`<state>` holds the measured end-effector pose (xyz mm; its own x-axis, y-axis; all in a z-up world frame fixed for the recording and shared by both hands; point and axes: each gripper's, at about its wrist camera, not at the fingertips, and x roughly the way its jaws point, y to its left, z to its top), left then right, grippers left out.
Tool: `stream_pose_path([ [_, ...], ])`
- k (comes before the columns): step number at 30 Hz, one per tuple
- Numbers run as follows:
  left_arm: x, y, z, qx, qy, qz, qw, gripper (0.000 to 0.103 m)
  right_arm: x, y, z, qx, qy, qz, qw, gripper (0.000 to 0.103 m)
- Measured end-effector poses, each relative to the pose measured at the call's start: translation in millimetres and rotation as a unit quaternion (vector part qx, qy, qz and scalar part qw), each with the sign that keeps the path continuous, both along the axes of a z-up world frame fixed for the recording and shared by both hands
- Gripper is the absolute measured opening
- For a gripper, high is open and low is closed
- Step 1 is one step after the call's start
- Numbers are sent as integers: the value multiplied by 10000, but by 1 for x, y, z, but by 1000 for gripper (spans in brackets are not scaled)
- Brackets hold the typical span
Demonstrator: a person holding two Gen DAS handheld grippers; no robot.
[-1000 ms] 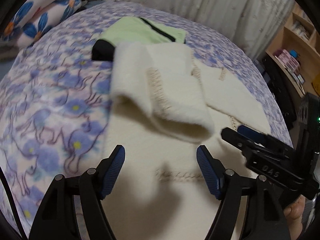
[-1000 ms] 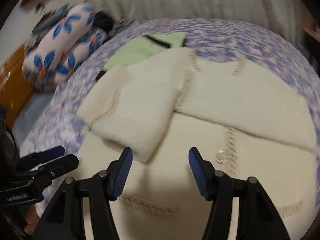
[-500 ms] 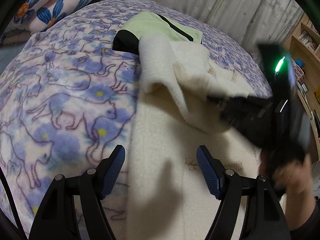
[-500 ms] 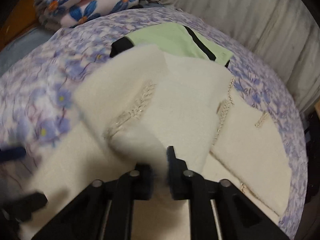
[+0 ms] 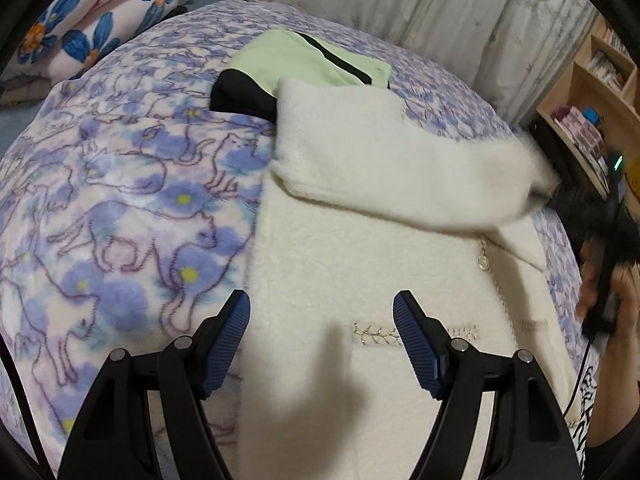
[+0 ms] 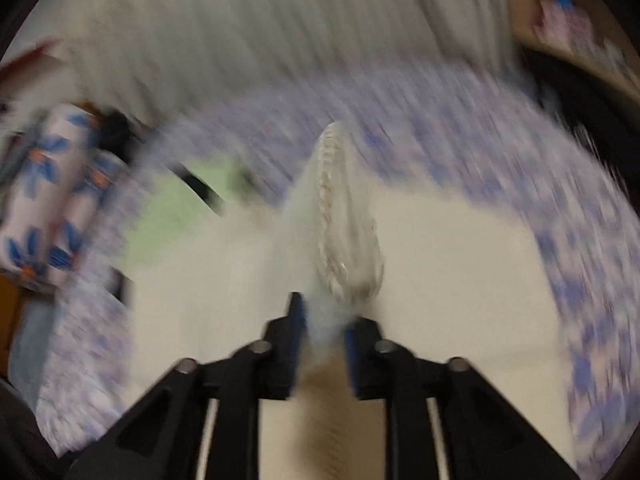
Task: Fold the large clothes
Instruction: 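Grasp the braided front edge of the remaining side with the right gripper, then fold that side panel over toward the center with the right gripper, release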
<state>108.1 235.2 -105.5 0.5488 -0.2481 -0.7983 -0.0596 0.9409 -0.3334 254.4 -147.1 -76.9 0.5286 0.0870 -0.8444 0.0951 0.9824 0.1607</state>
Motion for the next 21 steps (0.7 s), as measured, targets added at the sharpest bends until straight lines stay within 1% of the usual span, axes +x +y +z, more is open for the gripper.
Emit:
stream_pose_path([
  [3, 15, -4, -2, 232, 77, -131, 9996, 73, -16, -37, -36, 211, 494, -152, 9984, 26],
  [5, 31, -4, -3, 460, 91, -201, 9987, 73, -21, -53, -46, 324, 618, -230, 9973, 26],
  [8, 68, -4, -6, 843, 158, -309, 9958, 73, -18, -69, -43, 590, 509, -216, 9967, 27],
  [9, 77, -4, -7, 892, 182, -342, 9953, 73, -15, -72, -39, 653, 431, -193, 9967, 31],
  [10, 92, -3, -9, 933, 235, -386, 9946, 73, -10, -75, -37, 712, 337, -165, 9968, 37],
  [11, 103, -2, -12, 944, 284, -394, 9943, 73, -2, -78, -34, 782, 232, -128, 9966, 40],
  [12, 121, 1, -15, 886, 367, -400, 9946, 73, 6, -78, -34, 823, 183, -97, 9964, 48],
  [13, 133, 3, -17, 811, 404, -411, 9950, 73, 13, -80, -35, 880, 133, -53, 9960, 51],
  [14, 148, 6, -20, 736, 449, -392, 9955, 73, 26, -81, -37, 942, 119, -3, 9955, 51],
  [17, 178, 10, -26, 692, 551, -323, 9956, 73, 60, -79, -44, 1034, 166, 101, 9945, 51],
  [19, 199, 12, -31, 698, 561, -298, 9955, 73, 76, -78, -51, 1026, 211, 185, 9943, 51],
  [21, 216, 15, -39, 709, 663, -285, 9949, 73, 94, -76, -60, 1074, 292, 279, 9934, 51],
])
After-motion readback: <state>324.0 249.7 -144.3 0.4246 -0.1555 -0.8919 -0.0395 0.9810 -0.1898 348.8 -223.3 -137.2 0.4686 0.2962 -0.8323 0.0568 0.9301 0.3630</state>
